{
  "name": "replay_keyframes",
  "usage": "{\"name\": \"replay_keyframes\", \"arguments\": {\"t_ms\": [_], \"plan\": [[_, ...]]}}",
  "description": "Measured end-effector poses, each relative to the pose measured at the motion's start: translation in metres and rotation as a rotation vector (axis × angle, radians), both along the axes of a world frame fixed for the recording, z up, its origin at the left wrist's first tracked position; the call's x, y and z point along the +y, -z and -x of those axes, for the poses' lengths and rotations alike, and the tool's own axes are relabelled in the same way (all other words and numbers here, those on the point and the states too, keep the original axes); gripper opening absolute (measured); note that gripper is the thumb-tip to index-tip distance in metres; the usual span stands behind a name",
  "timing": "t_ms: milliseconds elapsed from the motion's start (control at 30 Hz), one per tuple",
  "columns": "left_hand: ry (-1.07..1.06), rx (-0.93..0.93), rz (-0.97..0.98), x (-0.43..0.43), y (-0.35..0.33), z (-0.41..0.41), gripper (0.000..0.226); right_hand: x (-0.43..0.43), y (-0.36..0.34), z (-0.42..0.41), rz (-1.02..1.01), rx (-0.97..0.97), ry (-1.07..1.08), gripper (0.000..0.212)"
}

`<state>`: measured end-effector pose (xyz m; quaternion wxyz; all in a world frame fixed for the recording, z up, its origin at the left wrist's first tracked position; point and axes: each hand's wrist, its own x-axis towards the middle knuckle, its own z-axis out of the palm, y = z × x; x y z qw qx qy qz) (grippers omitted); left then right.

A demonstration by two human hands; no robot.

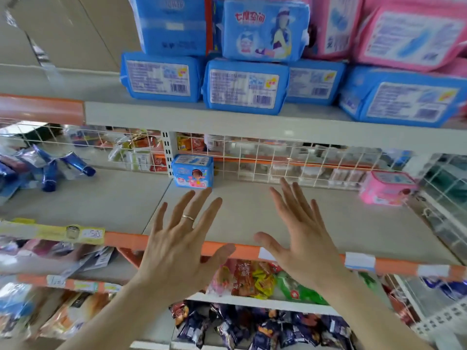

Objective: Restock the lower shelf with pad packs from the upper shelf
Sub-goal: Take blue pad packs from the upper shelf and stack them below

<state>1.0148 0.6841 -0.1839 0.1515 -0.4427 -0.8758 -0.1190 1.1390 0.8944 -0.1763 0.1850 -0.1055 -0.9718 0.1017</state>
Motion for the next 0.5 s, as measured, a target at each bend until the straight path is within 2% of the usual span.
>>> {"name": "replay_keyframes", "arguments": {"t_ms": [233, 500], "plan": [[0.106, 0.007, -0.015, -0.01, -0.021, -0.039, 0.081, -0.02, -0.032, -0.064, -0.032, 0.066, 0.144, 0.081], [0.201, 0.065, -0.149, 0.017, -0.062, -0.063, 0.076, -0.002, -0.077, -0.099, -0.062, 0.164, 0.219, 0.079]]}}
